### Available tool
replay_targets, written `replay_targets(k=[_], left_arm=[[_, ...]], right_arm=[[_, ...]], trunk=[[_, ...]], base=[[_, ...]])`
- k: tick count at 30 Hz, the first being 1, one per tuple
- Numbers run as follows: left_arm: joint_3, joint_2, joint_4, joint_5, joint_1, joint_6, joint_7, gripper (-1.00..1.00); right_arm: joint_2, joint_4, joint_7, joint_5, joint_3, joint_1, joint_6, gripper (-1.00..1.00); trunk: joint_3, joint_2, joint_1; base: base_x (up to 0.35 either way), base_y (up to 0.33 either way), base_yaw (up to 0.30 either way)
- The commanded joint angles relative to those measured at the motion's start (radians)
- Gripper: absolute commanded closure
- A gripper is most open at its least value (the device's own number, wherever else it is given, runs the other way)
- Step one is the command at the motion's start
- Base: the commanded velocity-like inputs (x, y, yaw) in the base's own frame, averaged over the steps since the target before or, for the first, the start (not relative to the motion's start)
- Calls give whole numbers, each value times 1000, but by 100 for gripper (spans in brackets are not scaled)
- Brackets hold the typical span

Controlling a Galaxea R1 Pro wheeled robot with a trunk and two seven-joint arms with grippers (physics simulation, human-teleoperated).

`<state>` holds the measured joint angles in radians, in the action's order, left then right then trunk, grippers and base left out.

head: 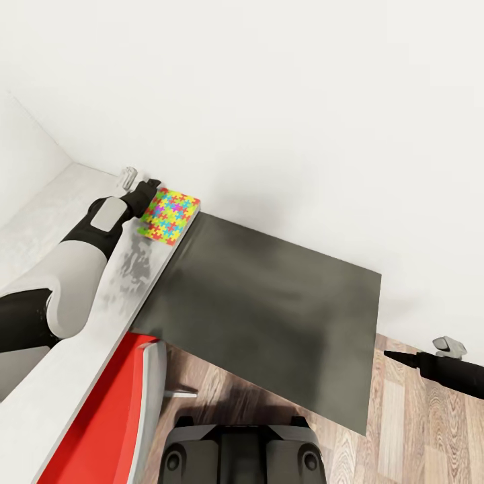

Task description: Put all the toys in the child's room - the three board games (two on the bed and one on the table), the two jigsaw puzzles on the table, and the tennis ball on the table - inside the toy box on the table in the child's room.

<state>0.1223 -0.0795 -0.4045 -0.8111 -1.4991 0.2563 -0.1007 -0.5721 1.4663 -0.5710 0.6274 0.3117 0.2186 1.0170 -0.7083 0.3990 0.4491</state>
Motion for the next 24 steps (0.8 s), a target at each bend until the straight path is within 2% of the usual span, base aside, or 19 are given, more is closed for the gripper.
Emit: replay_targets(k=[1,8,24], left_arm=[[2,1,70,-22,1,7,-7,-100],[2,2,68,-45,2,15,-6,-100],[1,4,67,-54,-1,42,-6,-100]], right_arm=[[0,0,-7,-6,1,1,5,-100],[0,0,-7,-6,1,1,5,-100],[0,0,-6,-6,1,1,5,-100]], trunk=[[-1,1,1],[-1,1,1],[-1,1,1]], base=[[0,0,0],[0,0,0],[0,0,0]])
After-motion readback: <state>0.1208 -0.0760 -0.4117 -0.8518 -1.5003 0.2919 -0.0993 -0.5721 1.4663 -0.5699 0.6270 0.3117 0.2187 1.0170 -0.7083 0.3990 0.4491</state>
